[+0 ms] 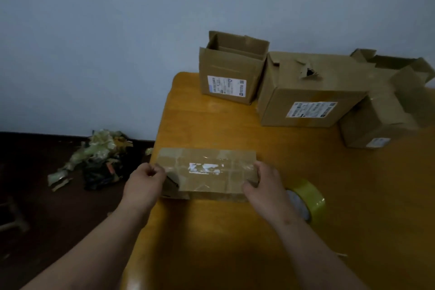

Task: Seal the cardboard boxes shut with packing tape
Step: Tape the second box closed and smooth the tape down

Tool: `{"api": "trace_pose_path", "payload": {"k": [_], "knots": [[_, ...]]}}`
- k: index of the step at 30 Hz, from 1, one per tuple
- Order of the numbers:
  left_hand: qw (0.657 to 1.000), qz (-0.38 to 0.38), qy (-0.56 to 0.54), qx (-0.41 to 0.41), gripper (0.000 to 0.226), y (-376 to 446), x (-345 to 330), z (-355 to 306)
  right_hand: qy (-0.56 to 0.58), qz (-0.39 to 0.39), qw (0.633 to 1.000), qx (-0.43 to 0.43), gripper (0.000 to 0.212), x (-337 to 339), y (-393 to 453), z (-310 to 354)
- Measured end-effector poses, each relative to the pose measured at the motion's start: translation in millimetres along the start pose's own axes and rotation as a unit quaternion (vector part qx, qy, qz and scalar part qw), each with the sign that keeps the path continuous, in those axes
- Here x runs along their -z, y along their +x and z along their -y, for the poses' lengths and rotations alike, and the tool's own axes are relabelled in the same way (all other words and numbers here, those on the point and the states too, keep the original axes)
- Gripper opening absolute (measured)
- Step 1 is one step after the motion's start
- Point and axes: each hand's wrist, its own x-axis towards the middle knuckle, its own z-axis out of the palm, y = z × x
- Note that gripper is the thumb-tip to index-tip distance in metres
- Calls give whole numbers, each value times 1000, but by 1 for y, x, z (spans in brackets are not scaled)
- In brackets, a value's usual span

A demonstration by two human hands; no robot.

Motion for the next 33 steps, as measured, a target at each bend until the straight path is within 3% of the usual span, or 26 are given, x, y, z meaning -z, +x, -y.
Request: {"api": "trace_pose_path", "payload": {"k": [1, 2, 6, 9, 14, 18, 23, 28, 33], "knots": [[1000, 17, 3, 3, 6, -1, 8, 8, -15, 10, 1000, -9, 62, -9, -7, -1], [1000, 29, 6, -2, 12, -2, 13, 16, -35, 16, 999, -12, 64, -16, -13, -2], [994, 98, 51, -19, 68, -2, 25, 31, -129, 18, 991, 8, 74, -27, -29, -4], [988, 115, 93, -31, 76, -3, 27, 36, -161, 21, 986, 27, 73, -26, -33, -6], [983, 108, 136, -63, 71, -15, 24, 41, -182, 18, 982, 47, 66, -22, -44, -15], [992, 93, 59, -67, 60, -31, 18, 44, -182, 13, 982, 54, 61, -14, -42, -23], [986, 146, -26, -72, 59, -40, 15, 51, -180, -2, 981, 65, 55, -8, -39, -34], [982, 86, 93, -138, 28, -37, 9, 63, -220, -34, 973, 60, 55, -15, -41, -35], [986, 79, 42, -138, 19, -38, 7, 60, -234, -47, 970, 40, 61, -23, -34, -32]]}}
